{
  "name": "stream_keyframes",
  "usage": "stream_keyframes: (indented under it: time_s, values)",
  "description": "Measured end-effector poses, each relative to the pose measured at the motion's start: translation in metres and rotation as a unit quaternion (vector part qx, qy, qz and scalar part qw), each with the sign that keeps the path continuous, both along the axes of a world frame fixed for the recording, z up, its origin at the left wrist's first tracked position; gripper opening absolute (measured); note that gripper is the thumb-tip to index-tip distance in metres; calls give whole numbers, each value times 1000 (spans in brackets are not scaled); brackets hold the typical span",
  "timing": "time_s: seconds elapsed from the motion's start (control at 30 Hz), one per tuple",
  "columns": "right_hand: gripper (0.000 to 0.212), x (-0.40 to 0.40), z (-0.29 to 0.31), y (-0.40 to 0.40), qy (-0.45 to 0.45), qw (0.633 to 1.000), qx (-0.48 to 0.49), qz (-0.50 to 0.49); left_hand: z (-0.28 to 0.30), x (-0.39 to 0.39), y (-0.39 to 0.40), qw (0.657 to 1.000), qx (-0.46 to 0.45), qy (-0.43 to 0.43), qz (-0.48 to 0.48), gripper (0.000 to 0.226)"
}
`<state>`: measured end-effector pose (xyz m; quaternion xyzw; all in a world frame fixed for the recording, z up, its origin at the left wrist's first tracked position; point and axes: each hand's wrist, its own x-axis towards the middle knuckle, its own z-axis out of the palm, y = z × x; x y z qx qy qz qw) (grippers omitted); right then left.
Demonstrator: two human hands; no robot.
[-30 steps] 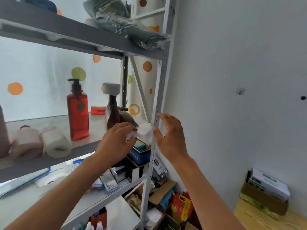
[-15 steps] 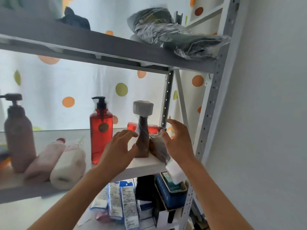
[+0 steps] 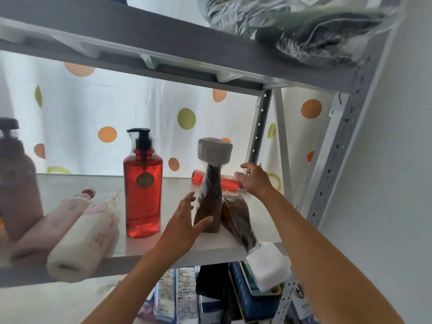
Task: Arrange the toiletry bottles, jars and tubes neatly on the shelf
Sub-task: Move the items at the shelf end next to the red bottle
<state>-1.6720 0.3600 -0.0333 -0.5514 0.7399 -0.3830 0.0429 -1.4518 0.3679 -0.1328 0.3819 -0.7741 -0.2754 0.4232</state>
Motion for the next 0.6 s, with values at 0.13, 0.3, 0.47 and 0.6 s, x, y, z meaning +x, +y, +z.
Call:
stream_keyframes:
  time_s: [0.13, 0.3, 0.47, 0.6]
  values:
    - [51, -25, -4, -36, -22, 997, 67, 14, -12, -6, -9, 1000, -4, -16, 2, 79]
    - [59, -47, -26, -71, 17, 991, 131, 33, -14, -6, -15, 1000, 3, 3, 3, 71]
    - [69, -56, -44, -93, 95, 984, 147, 41, -11, -7, -11, 999, 15, 22, 27, 62]
    - [83, -61, -56, -112, 161, 975, 149, 42, -9, -6, -10, 998, 29, 29, 38, 47]
